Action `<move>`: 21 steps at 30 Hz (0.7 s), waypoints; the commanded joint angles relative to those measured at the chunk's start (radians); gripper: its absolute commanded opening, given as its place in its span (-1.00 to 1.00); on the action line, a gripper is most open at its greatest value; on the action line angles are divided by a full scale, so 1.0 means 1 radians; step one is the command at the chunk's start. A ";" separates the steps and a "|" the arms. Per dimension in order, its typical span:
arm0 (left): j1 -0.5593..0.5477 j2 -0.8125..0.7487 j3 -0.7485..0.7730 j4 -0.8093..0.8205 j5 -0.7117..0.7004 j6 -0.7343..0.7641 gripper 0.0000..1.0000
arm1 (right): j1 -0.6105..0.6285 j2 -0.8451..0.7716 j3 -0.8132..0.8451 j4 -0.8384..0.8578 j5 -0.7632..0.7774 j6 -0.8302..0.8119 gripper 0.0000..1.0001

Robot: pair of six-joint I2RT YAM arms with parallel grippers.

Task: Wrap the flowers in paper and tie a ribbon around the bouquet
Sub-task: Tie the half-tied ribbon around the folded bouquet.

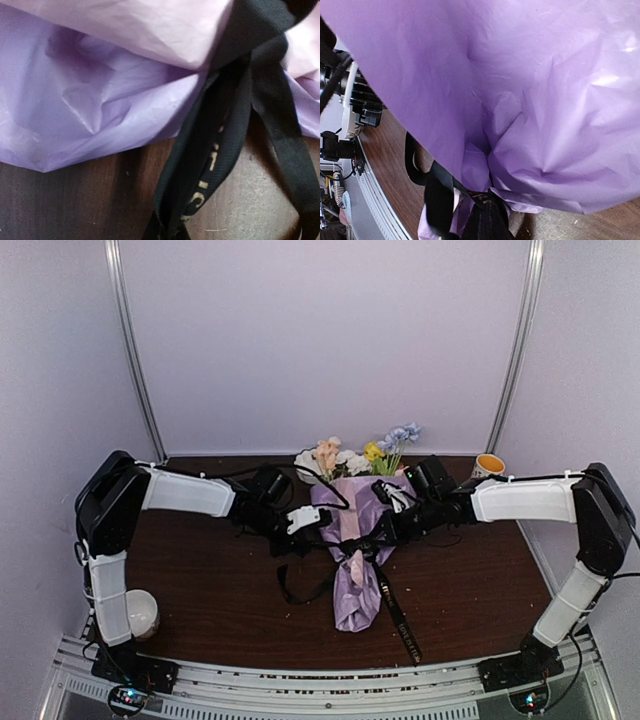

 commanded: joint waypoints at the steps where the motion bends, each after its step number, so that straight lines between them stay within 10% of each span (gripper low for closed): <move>1: -0.002 -0.059 -0.033 0.020 -0.031 -0.060 -1.00 | -0.010 -0.102 -0.058 0.012 0.102 0.046 -1.00; 21: 0.088 -0.041 -0.039 -0.126 -0.102 -0.358 -1.00 | -0.114 -0.220 -0.480 0.081 0.182 0.213 -1.00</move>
